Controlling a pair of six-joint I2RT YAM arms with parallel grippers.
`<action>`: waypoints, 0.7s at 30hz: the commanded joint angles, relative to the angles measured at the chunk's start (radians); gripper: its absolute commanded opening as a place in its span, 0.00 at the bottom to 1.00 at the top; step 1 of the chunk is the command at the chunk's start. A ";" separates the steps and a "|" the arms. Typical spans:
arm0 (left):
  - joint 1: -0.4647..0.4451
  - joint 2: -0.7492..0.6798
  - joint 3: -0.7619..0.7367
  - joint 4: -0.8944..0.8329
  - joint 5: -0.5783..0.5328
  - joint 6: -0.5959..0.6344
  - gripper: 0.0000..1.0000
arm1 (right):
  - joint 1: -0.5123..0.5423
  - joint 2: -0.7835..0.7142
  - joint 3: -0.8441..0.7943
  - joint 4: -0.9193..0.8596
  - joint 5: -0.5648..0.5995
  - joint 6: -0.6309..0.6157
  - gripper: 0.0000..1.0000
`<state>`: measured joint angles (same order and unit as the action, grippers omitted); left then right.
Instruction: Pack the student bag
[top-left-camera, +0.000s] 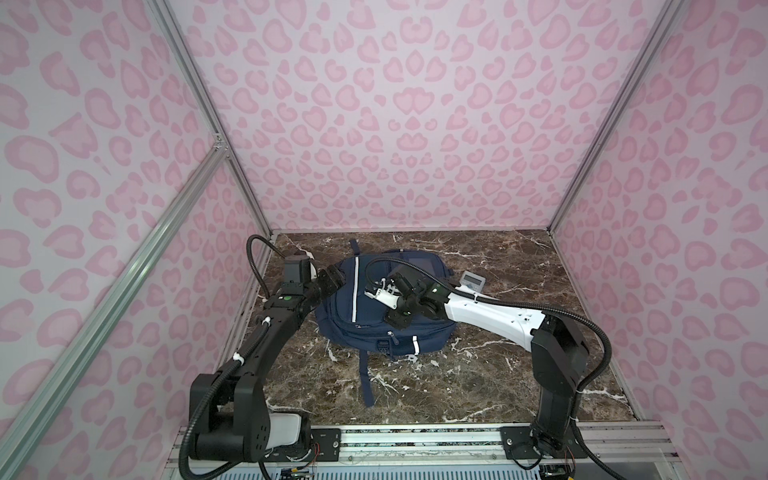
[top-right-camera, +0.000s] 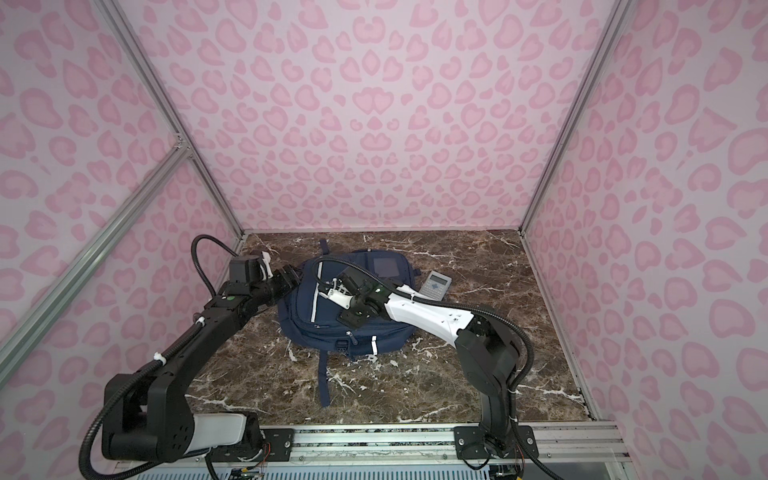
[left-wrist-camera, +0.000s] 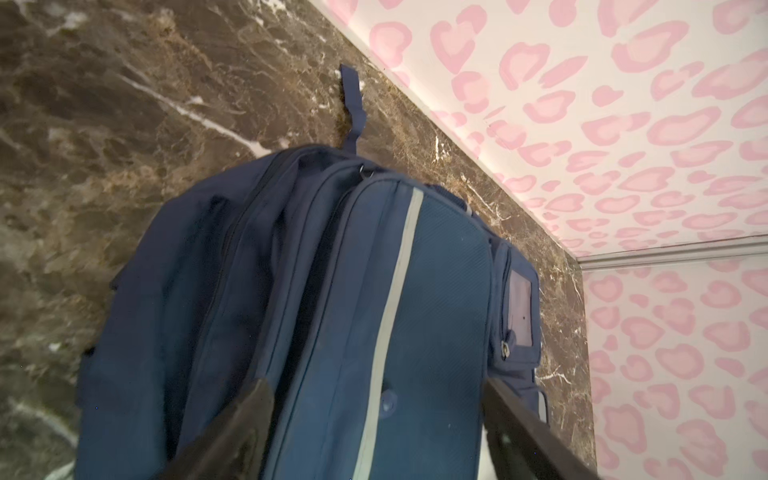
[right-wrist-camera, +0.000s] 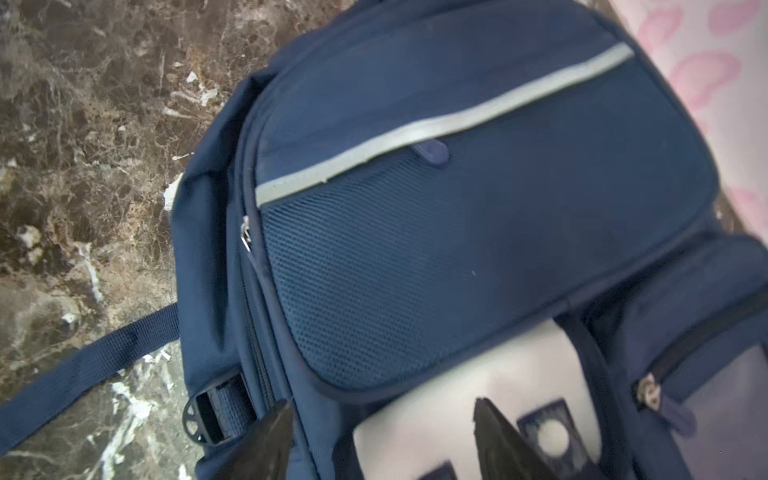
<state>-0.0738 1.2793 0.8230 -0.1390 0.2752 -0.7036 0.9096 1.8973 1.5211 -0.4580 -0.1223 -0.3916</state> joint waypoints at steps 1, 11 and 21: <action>-0.001 -0.074 -0.082 -0.005 0.075 -0.041 0.69 | 0.037 0.039 0.008 0.066 0.099 -0.159 0.74; -0.017 -0.183 -0.253 0.079 0.196 -0.074 0.46 | 0.046 0.114 0.019 0.131 0.168 -0.245 0.67; -0.101 -0.198 -0.372 0.230 0.120 -0.108 0.31 | 0.061 0.151 0.025 0.194 0.091 -0.242 0.19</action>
<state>-0.1581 1.0897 0.4656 0.0120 0.4385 -0.8104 0.9791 2.0281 1.5158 -0.2840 -0.0006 -0.6399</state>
